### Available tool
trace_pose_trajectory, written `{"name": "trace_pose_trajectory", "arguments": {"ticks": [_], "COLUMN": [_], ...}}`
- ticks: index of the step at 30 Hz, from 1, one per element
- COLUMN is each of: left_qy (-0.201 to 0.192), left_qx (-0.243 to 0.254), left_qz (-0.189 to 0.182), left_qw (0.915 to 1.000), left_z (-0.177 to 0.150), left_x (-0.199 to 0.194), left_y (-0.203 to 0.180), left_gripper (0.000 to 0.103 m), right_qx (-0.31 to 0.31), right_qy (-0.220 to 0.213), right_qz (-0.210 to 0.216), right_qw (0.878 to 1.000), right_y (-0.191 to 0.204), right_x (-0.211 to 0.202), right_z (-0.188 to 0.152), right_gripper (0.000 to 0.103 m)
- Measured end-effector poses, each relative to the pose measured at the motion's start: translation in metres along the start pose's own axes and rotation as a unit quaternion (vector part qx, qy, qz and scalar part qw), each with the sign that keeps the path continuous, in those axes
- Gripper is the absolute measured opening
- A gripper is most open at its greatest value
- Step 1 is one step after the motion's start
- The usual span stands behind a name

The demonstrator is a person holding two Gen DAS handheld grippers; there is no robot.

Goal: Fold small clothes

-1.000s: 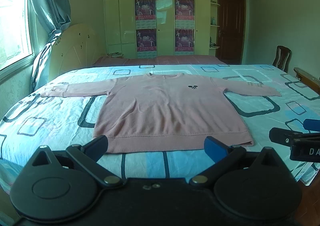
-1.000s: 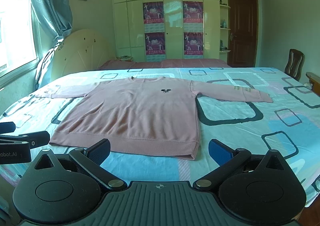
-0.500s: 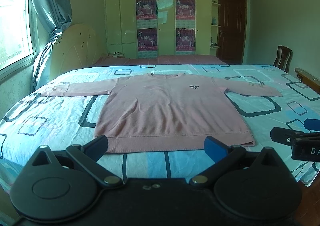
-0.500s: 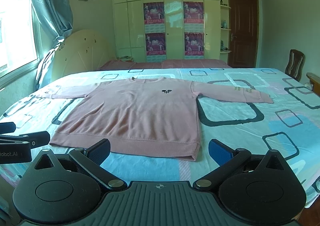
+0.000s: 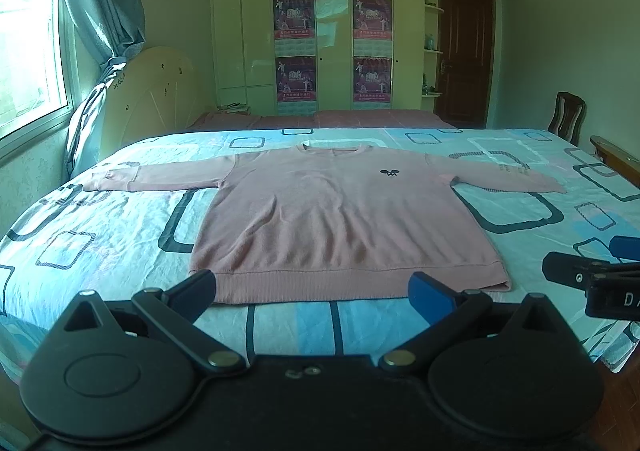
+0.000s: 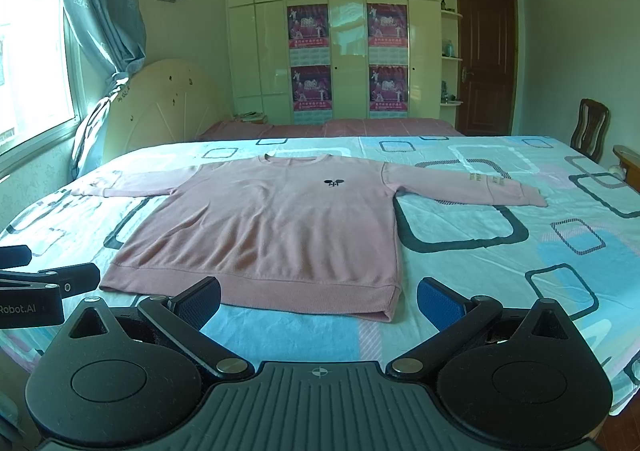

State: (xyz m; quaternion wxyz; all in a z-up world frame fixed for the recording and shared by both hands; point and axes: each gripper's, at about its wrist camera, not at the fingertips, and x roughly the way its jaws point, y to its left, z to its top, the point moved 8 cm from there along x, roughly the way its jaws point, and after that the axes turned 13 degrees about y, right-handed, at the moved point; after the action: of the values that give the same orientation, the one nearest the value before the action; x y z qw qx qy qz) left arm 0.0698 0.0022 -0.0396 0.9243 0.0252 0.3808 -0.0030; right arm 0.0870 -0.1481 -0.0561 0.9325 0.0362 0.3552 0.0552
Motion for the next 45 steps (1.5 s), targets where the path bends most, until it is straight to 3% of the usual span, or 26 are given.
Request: {"name": "trace_pose_trajectory", "arguments": {"ticks": [45], "left_qy": [0.001], "left_qx": [0.000], "left_qz": [0.002], "left_qw": [1.0000], "left_z": [0.0006], "left_x": [0.0038], "left_y": [0.0033], "left_gripper": [0.102], "right_qx": [0.003], "right_qy": [0.000], "right_qz": [-0.003], "right_qw": [1.000], "right_y": [-0.0027], "right_x": [0.0034], "right_z": [0.0017], "right_gripper": [0.103]}}
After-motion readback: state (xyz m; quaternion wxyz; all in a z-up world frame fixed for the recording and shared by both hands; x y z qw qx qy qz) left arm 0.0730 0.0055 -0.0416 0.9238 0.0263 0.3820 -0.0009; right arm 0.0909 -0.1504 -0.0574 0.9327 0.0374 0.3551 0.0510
